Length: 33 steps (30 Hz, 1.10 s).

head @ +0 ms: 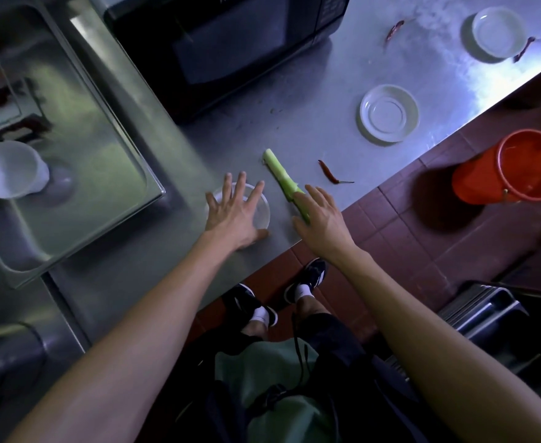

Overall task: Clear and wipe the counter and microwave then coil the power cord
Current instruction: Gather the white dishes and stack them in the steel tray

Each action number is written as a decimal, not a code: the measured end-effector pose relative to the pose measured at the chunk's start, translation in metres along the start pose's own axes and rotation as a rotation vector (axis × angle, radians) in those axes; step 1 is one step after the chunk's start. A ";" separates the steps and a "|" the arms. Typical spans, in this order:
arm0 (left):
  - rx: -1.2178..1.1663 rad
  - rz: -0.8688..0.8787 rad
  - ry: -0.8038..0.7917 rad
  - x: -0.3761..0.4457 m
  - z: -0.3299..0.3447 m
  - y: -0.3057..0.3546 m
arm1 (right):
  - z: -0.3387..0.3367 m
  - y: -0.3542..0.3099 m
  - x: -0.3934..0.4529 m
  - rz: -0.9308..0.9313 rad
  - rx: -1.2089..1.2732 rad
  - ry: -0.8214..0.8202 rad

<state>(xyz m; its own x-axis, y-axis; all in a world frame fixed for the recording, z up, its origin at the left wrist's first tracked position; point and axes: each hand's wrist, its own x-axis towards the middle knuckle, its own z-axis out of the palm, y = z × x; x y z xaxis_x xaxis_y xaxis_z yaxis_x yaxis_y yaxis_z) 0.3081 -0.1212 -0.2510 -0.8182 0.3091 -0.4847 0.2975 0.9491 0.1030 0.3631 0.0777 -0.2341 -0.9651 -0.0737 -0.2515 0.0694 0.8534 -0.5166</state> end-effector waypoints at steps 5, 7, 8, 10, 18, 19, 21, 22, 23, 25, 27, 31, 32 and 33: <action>-0.019 0.008 0.015 0.005 -0.004 0.009 | -0.002 0.004 0.001 -0.003 0.008 -0.021; -0.031 0.013 0.014 0.008 -0.007 0.014 | -0.003 0.007 0.001 -0.006 0.015 -0.014; -0.028 0.017 0.014 0.009 -0.008 0.017 | -0.005 0.009 0.002 -0.001 0.018 -0.019; -0.016 0.028 0.016 0.011 -0.010 0.023 | -0.008 0.014 0.003 0.019 0.017 -0.039; -0.047 0.083 0.080 0.029 -0.017 0.053 | -0.021 0.046 0.007 0.069 0.030 -0.028; -0.044 0.088 0.088 0.032 -0.018 0.058 | -0.023 0.050 0.007 0.071 0.031 -0.026; -0.036 0.104 0.107 0.038 -0.019 0.067 | -0.028 0.058 0.008 0.075 0.036 -0.018; -0.037 0.117 0.126 0.041 -0.020 0.072 | -0.031 0.062 0.008 0.081 0.042 -0.014; -0.041 0.135 0.150 0.044 -0.022 0.077 | -0.034 0.067 0.008 0.090 0.048 -0.010; -0.052 0.182 0.198 0.051 -0.025 0.087 | -0.039 0.077 0.009 0.105 0.058 -0.002; -0.069 0.237 0.241 0.060 -0.029 0.100 | -0.044 0.089 0.009 0.117 0.062 -0.005; -0.081 0.335 0.302 0.081 -0.038 0.130 | -0.055 0.116 0.009 0.132 0.069 0.011; -0.061 0.346 0.299 0.086 -0.038 0.136 | -0.057 0.124 0.008 0.135 0.073 0.017; -0.034 0.348 0.284 0.091 -0.039 0.141 | -0.059 0.131 0.008 0.139 0.081 0.022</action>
<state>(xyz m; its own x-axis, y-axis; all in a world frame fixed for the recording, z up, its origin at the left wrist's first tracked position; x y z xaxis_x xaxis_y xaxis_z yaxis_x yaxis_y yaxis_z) 0.2566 0.0432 -0.2472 -0.7761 0.6103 -0.1591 0.5667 0.7855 0.2488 0.3495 0.2192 -0.2557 -0.9500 0.0541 -0.3075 0.2217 0.8104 -0.5424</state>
